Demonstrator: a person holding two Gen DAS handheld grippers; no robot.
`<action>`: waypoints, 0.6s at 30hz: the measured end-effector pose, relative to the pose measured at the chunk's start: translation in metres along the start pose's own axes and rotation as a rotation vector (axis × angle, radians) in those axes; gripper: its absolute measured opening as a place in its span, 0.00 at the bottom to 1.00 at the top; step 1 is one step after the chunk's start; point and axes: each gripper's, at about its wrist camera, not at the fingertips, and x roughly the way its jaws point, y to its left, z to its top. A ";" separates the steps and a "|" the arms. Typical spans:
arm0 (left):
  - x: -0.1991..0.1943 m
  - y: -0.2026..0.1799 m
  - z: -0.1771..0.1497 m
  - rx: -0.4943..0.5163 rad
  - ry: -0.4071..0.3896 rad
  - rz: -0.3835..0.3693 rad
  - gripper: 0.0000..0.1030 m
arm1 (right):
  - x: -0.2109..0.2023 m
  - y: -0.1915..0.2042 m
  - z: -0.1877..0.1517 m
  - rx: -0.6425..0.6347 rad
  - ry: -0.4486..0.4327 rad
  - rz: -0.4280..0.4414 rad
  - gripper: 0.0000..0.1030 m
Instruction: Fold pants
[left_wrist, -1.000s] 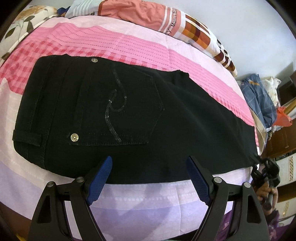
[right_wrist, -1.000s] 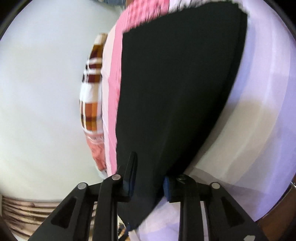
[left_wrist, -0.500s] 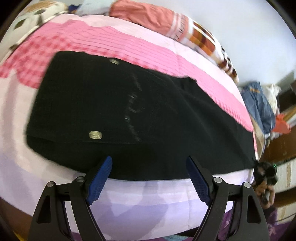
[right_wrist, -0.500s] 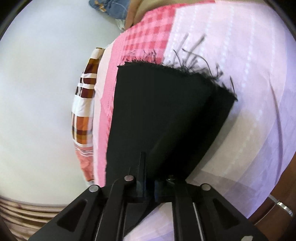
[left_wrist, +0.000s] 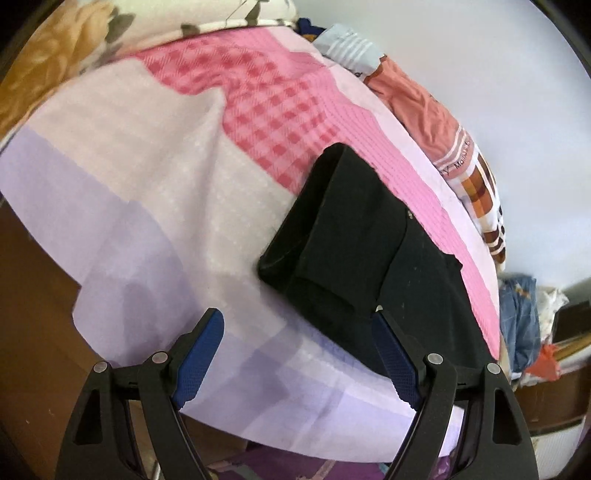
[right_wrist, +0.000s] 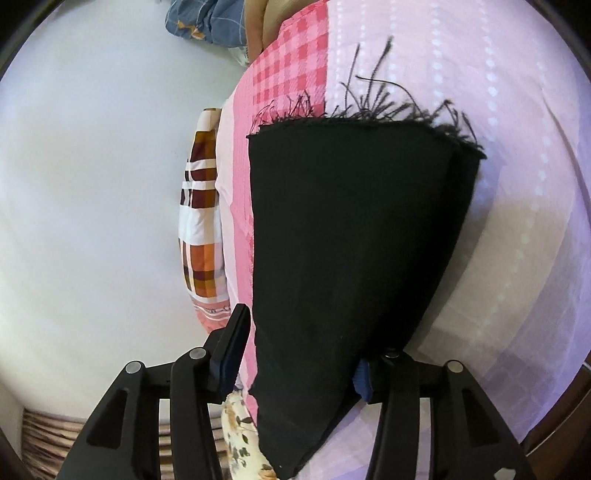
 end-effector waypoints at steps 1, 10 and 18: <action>0.001 -0.001 -0.001 0.002 0.007 -0.019 0.79 | 0.000 0.000 0.000 0.000 -0.001 0.001 0.45; 0.033 -0.025 0.007 0.049 0.050 -0.020 0.38 | 0.001 -0.004 -0.001 0.014 0.000 0.016 0.46; 0.020 -0.043 0.018 0.149 -0.070 0.106 0.19 | 0.007 -0.003 -0.002 -0.007 0.026 0.005 0.47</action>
